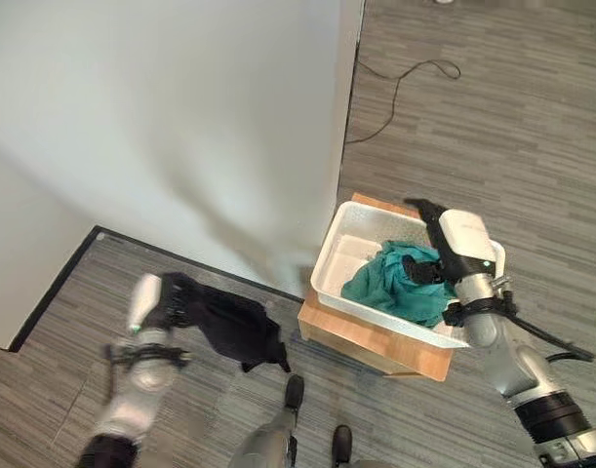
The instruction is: Pick up bed clothes into laundry basket.
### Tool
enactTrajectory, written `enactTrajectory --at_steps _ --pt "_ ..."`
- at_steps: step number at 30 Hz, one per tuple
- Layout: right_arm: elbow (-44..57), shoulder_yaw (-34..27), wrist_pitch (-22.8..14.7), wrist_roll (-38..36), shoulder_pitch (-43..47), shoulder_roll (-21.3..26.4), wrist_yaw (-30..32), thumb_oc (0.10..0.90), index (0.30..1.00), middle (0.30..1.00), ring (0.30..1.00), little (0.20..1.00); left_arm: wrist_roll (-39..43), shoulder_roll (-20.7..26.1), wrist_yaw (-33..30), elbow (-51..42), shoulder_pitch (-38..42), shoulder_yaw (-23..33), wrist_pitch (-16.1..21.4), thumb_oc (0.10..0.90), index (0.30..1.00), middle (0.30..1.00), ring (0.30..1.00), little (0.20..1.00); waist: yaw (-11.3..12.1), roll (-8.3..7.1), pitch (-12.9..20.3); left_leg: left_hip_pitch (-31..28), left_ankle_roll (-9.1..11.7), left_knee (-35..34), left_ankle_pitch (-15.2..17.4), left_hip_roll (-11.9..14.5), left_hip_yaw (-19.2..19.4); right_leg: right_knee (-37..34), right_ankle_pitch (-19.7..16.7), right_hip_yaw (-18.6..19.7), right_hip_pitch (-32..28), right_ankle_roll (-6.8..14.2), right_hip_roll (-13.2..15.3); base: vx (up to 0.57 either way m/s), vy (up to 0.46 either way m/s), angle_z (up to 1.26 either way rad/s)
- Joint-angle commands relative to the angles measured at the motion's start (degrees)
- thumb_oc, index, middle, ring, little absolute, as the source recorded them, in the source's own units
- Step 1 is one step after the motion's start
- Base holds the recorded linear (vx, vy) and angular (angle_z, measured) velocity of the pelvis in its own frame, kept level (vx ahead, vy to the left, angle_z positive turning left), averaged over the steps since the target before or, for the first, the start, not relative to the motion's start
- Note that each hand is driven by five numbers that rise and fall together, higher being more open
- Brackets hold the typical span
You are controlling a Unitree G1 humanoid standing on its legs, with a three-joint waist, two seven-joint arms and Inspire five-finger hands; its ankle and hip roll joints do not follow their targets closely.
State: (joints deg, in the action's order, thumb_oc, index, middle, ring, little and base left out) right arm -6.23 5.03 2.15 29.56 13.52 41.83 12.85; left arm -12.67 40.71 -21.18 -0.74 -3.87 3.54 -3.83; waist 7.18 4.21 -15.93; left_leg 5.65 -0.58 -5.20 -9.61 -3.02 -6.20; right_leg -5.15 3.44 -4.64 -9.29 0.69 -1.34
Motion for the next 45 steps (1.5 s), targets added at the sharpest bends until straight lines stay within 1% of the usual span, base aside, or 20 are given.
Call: enactTrajectory --at_steps 1,2,5,6,7,10,11,13,15,16,17,18,21,22,26,30,38,41,43,45 --pt "-1.64 -0.93 -0.92 -3.1 0.32 6.79 1.53 0.8 0.9 0.9 0.9 0.9 4.87 5.06 1.73 -9.48 3.34 5.83 10.95 0.4 0.3 0.3 0.3 0.3 1.48 2.86 7.62 -5.18 5.1 0.2 7.59 4.61 2.54 0.15 0.32 -2.59 3.46 5.78 5.83 0.0 0.0 0.0" --pt "-1.68 -0.74 -0.99 -3.13 0.33 6.65 1.54 0.8 0.9 0.9 0.9 0.9 5.3 5.22 2.12 -10.04 2.6 6.44 10.87 0.4 0.3 0.3 0.3 0.3 1.35 2.74 7.66 -5.3 5.09 0.2 7.64 4.61 2.57 0.15 0.36 -2.56 3.36 5.78 5.83 0.0 0.0 0.0" --pt "-7.53 -1.72 0.2 -3.12 -3.52 7.15 -0.24 0.8 0.9 0.9 0.9 0.9 21.47 13.44 8.26 -23.1 -1.8 13.4 17.43 0.4 0.3 0.3 0.3 0.3 2.66 4.34 9.01 -6.08 5.22 0.2 7.67 4.33 2.19 0.15 0.4 -3.25 2.46 6.08 6.3 0.0 -0.021 0.26" --pt "-7.62 -1.63 0.12 -3.1 -3.51 6.99 -0.2 0.8 0.9 0.9 0.9 0.9 21.87 13.56 8.54 -23.43 -2.28 13.87 17.33 0.4 0.3 0.3 0.3 0.3 2.61 4.2 9.05 -6.12 5.22 0.2 7.7 4.33 2.19 0.15 0.41 -3.24 2.43 6.08 6.29 -0.01 -0.05 0.26" --pt "-12.12 -1.24 0.5 -2.53 -4.92 6.14 -0.73 0.8 0.9 0.9 0.9 0.9 27.83 15.79 11.92 -29.85 -1.62 15.51 19.09 0.4 0.3 0.3 0.3 0.3 2.8 4.44 9.5 -6.43 5.34 0.2 7.79 4.18 2.06 0.15 0.61 -3.6 1.83 6.18 6.44 0.0 -0.047 0.19" --pt "-18.78 0.79 1.24 -1.69 -4.25 4.63 -0.93 0.8 0.9 0.9 0.9 0.9 32.23 16.24 14.42 -35.13 3.7 13.63 20.13 0.4 0.3 0.3 0.3 0.3 2.92 4.34 9.92 -6.62 5.39 0.2 7.68 4.06 1.83 0.15 0.89 -3.97 1.32 6.25 6.5 -0.03 -0.069 0.21" --pt "-20.55 1.76 1.39 -1.11 -3.86 3.76 -1.15 0.8 0.9 0.9 0.9 0.9 31.2 15.45 13.3 -35.91 8.72 11.31 20.03 0.4 0.3 0.3 0.3 0.3 2.77 3.98 10.1 -6.71 5.38 0.2 7.71 4.07 1.72 0.15 1.03 -4.01 1.16 6.21 6.57 -0.06 -0.08 0.12" --pt "-21.72 2.4 1.46 -1.12 -3.52 3.05 -0.97 0.8 0.9 0.9 0.9 0.9 30.56 14.47 12.34 -35.81 11.87 9.45 20.08 0.4 0.3 0.3 0.3 0.3 2.84 3.8 10.15 -6.73 5.37 0.2 7.69 4.07 1.73 0.15 1.08 -4.19 1.08 6.2 6.59 -0.06 -0.051 0.09" --pt "-25.28 5.64 1.98 -0.98 -1.39 1.39 -1.2 0.8 0.9 0.9 0.9 0.9 26.82 11.81 9.46 -33.53 23.12 2.19 18.77 0.4 0.3 0.3 0.3 0.3 2.24 3.12 10.54 -6.5 5.27 0.2 7.53 4.09 1.88 0.15 1.11 -4.18 0.97 6.19 6.49 -0.08 -0.053 0.01" --pt "-25.59 5.42 1.93 -1.04 -1.25 1.32 -1.09 0.8 0.9 0.9 0.9 0.9 26.55 11.84 9.25 -33.06 24.12 1.36 18.75 0.4 0.3 0.3 0.3 0.3 2.5 3.04 10.44 -6.47 5.27 0.2 7.52 4.08 1.82 0.15 1.12 -4.23 0.98 6.19 6.49 -0.05 -0.037 0.06" --pt "-26.63 7.03 2.06 -0.82 -0.59 0.78 -1.22 0.8 0.9 0.9 0.9 0.9 25.25 11.02 8.23 -32.01 28.48 -1.35 18.35 0.4 0.3 0.3 0.3 0.3 2.2 2.8 10.7 -6.45 5.24 0.2 7.47 4.19 1.98 0.15 1.05 -4.26 0.94 6.26 6.5 -0.05 -0.042 -0.01" --pt "-29.69 9.93 2.48 -0.94 1.59 -0.45 -1.26 0.8 0.9 0.9 0.9 0.9 22.01 8.56 5.4 -28.2 39.32 -8.66 16.81 0.4 0.3 0.3 0.3 0.3 1.84 2.23 11.07 -6.48 5.15 0.2 7.32 4.33 2.15 0.15 0.8 -4.31 0.9 6.31 6.39 -0.07 -0.046 0.06" --pt "-33.26 13.38 3.1 -1.5 3.82 -2.14 -1.32 0.8 0.9 0.9 0.9 0.9 18.64 3.67 2.58 -20.97 52.56 -17.93 14.92 0.4 0.3 0.3 0.3 0.3 1.14 1.46 11.81 -6.72 5.13 0.2 7.34 4.54 2.29 0.15 0.57 -4.13 0.83 6.28 6.12 -0.02 -0.016 0.03" --pt "-34.69 14.59 3.32 -2.06 5.05 -2.94 -1.12 0.8 0.9 0.9 0.9 0.9 16.74 -0.2 0.75 -16.02 59.98 -22.56 13.97 0.4 0.3 0.3 0.3 0.3 0.52 1.08 12.05 -6.99 5.11 0.2 7.45 4.67 2.45 0.15 0.49 -3.92 0.74 6.27 5.92 0.01 -0.014 -0.04" --pt "-35.73 15.74 3.38 -2.83 6.53 -3.55 -0.55 0.8 0.9 0.9 0.9 0.9 14.74 -4.58 -1.24 -8.87 68.22 -27.64 12.85 0.4 0.3 0.3 0.3 0.3 -0.21 0.78 12.08 -7.3 5.14 0.2 7.49 4.92 2.65 0.15 0.32 -3.61 0.7 6.23 5.65 0.01 -0.004 -0.05" --pt "-35.21 16.7 3.03 -3.24 6.91 -3.82 -0.19 0.8 0.9 0.9 0.9 0.9 11.59 -7.46 -2.13 -5.17 73.83 -30.86 11.57 0.4 0.3 0.3 0.3 0.3 -1.28 0.93 12.33 -7.59 5.14 0.2 7.71 5.12 2.96 0.15 0.14 -3.04 0.94 6.26 5.5 0.02 0.007 -0.03" --pt "-32.24 15.72 2.84 -4.59 5.64 -4.37 -0.21 0.8 0.9 0.9 0.9 0.9 8.97 -10.4 -1.88 -0.41 76.86 -34.04 9.87 0.4 0.3 0.3 0.3 0.3 -3.13 1.14 12.18 -6.77 5.14 0.2 7.83 5.19 3.75 0.15 -0.32 -2.06 2.33 6.63 5.53 0.01 0.02 -0.08" --pt "-28.92 14.65 2.43 -5.13 4.93 -4.05 0.19 0.8 0.9 0.9 0.9 0.9 7.03 -11.01 -2.31 2.19 77.73 -35.43 8.4 0.4 0.3 0.3 0.3 0.3 -4.61 1.43 12.26 -6.47 5.15 0.2 8.11 5.26 4.3 0.15 -0.52 -1.37 3.19 6.85 5.46 0.02 0.033 -0.11" --pt "-27.65 14.11 2.36 -5.35 4.54 -3.86 0.17 0.8 0.9 0.9 0.9 0.9 6.86 -11.09 -2.47 3.27 78.24 -35.88 8.24 0.4 0.3 0.3 0.3 0.3 -4.8 1.49 12.23 -6.34 5.11 0.2 8.18 5.27 4.39 0.15 -0.61 -1.18 3.45 6.91 5.46 0.0 0.017 -0.16" --pt "-23.66 12.51 1.99 -5.54 3.57 -3.49 0.93 0.8 0.9 0.9 0.9 0.9 6.76 -12.65 -2.08 7.05 77.9 -36.91 7.2 0.4 0.3 0.3 0.3 0.3 -6.09 1.7 12.05 -6.06 5.08 0.2 8.36 5.39 4.9 0.15 -0.76 -0.64 4.13 7.0 5.46 0.02 0.033 -0.17"
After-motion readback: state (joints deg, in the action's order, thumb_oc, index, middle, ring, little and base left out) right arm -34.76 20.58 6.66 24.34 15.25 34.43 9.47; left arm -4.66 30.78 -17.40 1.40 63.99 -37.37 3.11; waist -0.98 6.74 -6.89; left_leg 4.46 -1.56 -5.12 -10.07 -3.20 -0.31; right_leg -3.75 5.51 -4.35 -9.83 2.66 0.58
